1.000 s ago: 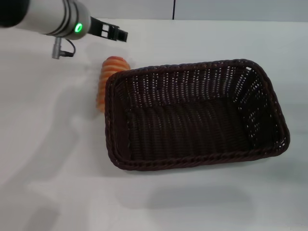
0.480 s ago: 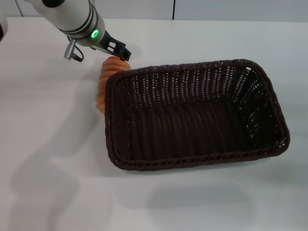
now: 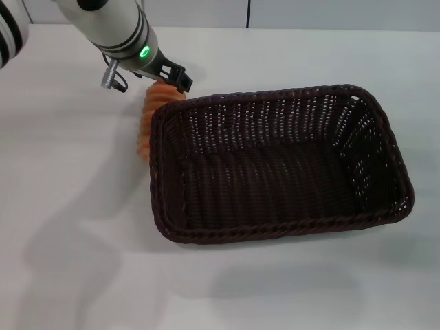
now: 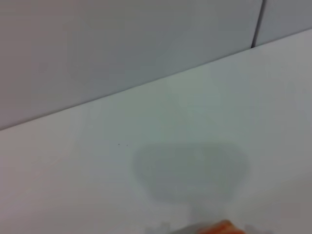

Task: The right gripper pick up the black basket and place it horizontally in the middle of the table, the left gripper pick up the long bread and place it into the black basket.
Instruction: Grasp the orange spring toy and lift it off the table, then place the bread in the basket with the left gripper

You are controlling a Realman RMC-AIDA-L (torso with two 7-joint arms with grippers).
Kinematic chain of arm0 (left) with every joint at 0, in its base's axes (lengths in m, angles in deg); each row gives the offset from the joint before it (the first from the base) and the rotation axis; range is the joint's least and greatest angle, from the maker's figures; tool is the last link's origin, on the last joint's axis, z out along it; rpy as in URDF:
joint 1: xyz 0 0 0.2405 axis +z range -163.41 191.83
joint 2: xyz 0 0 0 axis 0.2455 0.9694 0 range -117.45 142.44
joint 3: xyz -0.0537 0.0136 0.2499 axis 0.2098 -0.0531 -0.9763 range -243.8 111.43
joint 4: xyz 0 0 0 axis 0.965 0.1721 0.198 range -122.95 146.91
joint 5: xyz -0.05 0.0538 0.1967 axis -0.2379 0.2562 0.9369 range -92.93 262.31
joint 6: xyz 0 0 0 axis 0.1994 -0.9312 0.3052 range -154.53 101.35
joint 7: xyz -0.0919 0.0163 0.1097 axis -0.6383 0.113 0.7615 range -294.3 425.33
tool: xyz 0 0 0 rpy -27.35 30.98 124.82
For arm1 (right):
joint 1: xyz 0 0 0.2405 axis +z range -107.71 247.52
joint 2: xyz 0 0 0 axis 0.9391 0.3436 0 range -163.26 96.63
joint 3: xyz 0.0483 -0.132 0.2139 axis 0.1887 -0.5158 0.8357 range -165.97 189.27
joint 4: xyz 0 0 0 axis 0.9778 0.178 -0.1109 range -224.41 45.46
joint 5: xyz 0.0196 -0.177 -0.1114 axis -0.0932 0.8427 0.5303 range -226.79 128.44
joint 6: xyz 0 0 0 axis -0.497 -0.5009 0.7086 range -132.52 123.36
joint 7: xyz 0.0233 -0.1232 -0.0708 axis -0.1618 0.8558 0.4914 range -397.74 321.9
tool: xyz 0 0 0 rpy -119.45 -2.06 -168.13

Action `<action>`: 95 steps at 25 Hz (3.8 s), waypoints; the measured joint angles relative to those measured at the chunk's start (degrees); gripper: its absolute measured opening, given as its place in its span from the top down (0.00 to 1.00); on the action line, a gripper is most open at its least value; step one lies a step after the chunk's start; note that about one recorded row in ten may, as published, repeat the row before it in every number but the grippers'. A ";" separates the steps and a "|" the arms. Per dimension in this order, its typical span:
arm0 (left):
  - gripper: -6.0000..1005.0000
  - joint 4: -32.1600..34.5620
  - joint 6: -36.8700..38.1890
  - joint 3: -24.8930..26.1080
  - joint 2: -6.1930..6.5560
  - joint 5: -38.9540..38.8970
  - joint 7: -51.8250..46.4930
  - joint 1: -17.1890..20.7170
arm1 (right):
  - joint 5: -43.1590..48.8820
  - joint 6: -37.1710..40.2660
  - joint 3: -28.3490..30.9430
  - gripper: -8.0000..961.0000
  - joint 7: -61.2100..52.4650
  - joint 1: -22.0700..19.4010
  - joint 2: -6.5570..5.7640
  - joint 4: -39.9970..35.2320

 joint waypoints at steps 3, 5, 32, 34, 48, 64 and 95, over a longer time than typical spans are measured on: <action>0.16 0.88 0.48 0.02 -0.05 -0.01 -1.28 -0.55 | 0.00 0.47 -0.89 0.61 -0.05 -0.06 -0.05 0.00; 0.16 1.63 1.20 0.03 -0.19 -0.03 -3.38 -0.96 | 0.00 0.80 -1.35 0.61 -0.25 -0.14 -0.07 0.00; 0.16 12.31 -0.97 11.35 -0.01 -0.45 -8.06 -5.04 | 3.08 5.91 -4.57 0.61 -5.04 1.41 -1.23 1.49; 0.16 12.34 -1.79 12.15 -0.09 -1.02 -7.35 -4.98 | 3.08 5.91 -4.61 0.61 -5.34 1.74 -1.33 1.49; 0.18 13.90 -2.14 16.82 -0.06 -3.36 -2.67 -4.70 | 3.08 5.92 -5.85 0.61 -5.53 3.08 -1.68 1.58; 0.47 10.62 -1.83 16.64 -0.19 -3.47 0.11 -2.66 | 3.08 5.79 -5.91 0.61 -5.50 3.16 -1.34 1.58; 0.68 -45.57 -35.24 5.37 -0.39 -19.29 19.82 9.03 | 2.35 1.41 -1.54 0.62 -1.78 5.01 0.18 3.51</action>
